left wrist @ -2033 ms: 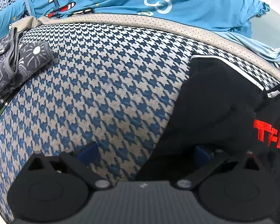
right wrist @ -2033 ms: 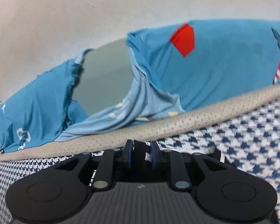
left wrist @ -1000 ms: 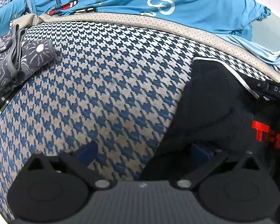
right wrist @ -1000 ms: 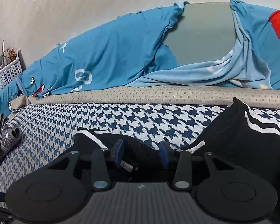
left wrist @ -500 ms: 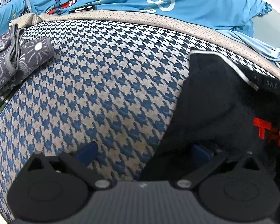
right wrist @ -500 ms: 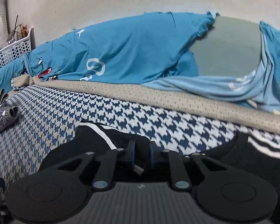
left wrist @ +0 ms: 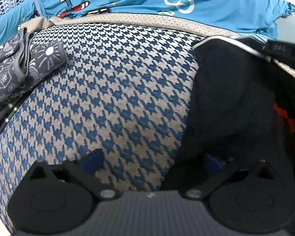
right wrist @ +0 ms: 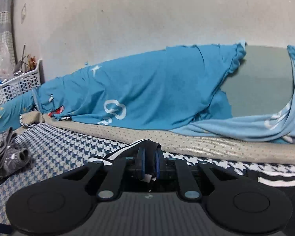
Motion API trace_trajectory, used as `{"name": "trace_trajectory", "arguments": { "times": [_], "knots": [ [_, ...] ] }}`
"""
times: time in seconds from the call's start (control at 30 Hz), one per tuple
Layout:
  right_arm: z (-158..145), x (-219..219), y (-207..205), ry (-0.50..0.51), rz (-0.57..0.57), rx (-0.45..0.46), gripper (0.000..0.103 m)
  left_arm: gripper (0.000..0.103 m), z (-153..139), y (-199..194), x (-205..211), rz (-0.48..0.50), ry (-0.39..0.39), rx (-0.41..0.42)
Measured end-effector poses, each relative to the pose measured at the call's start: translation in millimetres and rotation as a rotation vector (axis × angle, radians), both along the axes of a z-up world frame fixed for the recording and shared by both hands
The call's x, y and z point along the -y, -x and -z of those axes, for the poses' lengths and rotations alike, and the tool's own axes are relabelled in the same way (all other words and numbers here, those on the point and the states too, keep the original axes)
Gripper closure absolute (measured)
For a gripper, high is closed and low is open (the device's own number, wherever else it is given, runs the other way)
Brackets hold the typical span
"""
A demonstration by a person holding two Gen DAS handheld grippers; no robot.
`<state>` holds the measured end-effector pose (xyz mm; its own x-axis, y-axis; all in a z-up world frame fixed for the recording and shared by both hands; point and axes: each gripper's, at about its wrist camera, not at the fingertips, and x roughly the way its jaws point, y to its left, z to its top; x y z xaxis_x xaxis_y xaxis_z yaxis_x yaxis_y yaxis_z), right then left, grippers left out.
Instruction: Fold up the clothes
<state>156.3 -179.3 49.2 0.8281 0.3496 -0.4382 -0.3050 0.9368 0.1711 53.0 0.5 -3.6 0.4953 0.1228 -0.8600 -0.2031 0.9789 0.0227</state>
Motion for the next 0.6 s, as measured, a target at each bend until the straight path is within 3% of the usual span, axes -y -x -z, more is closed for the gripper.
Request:
{"name": "trace_trajectory", "arguments": {
  "times": [0.13, 0.2, 0.3, 0.6],
  "knots": [
    [15.2, 3.6, -12.3, -0.02, 0.063, -0.088, 0.09, 0.0, 0.2, -0.9, -0.5, -0.005, -0.006, 0.0],
    [13.9, 10.2, -13.4, -0.058, 0.081, -0.103, 0.078, 0.0, -0.1, -1.1, -1.5, -0.011, -0.006, -0.002],
    [1.2, 23.6, -9.8, -0.141, 0.117, -0.082, 0.074, 0.0, -1.0, -0.3, -4.2, -0.023, -0.009, -0.002],
    [-25.3, 29.6, 13.6, -0.158, 0.134, -0.088, 0.073, 0.0, -4.5, 1.2, -11.9, -0.046, -0.005, 0.002]
  ]
}}
